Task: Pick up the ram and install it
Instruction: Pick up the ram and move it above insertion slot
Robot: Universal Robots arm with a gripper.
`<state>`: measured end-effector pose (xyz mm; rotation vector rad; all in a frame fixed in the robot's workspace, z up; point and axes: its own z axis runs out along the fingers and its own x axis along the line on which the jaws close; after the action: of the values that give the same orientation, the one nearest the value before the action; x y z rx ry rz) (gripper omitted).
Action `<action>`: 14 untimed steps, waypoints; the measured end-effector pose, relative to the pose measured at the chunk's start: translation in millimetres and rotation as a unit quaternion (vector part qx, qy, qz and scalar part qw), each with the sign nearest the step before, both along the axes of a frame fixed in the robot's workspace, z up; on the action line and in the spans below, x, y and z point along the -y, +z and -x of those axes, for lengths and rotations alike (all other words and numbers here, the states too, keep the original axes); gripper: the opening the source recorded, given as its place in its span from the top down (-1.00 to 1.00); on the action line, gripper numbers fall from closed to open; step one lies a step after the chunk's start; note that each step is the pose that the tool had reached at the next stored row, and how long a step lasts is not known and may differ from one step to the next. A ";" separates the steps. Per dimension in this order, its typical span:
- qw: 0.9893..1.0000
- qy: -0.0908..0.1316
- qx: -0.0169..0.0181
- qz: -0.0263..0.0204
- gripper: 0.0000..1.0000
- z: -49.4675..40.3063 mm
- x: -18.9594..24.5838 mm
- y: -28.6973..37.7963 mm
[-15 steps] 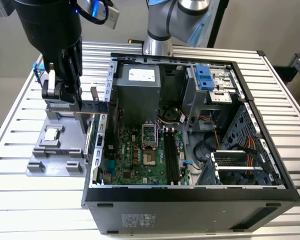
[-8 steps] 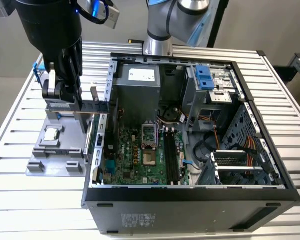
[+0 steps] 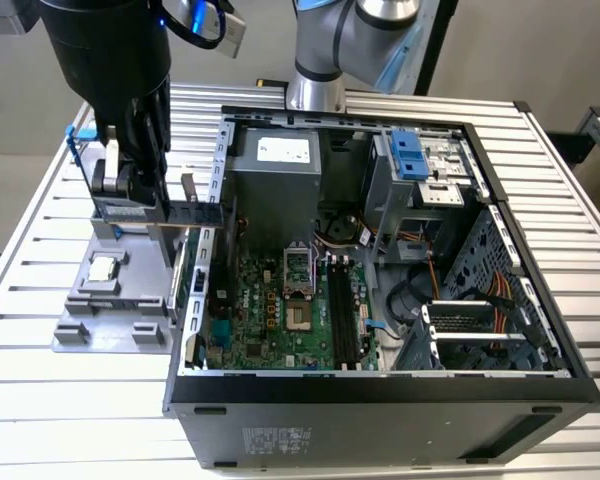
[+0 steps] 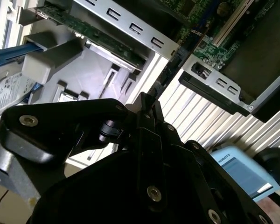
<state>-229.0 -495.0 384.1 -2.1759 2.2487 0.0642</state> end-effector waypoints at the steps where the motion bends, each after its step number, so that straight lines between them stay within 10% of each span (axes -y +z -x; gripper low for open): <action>1: 1.000 0.000 0.000 0.000 1.00 -0.9 -0.1 0.0; 14: 1.000 0.000 0.000 0.000 1.00 -15.0 -2.5 0.0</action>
<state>-214.0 -492.5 384.1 -2.1764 2.2483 0.0642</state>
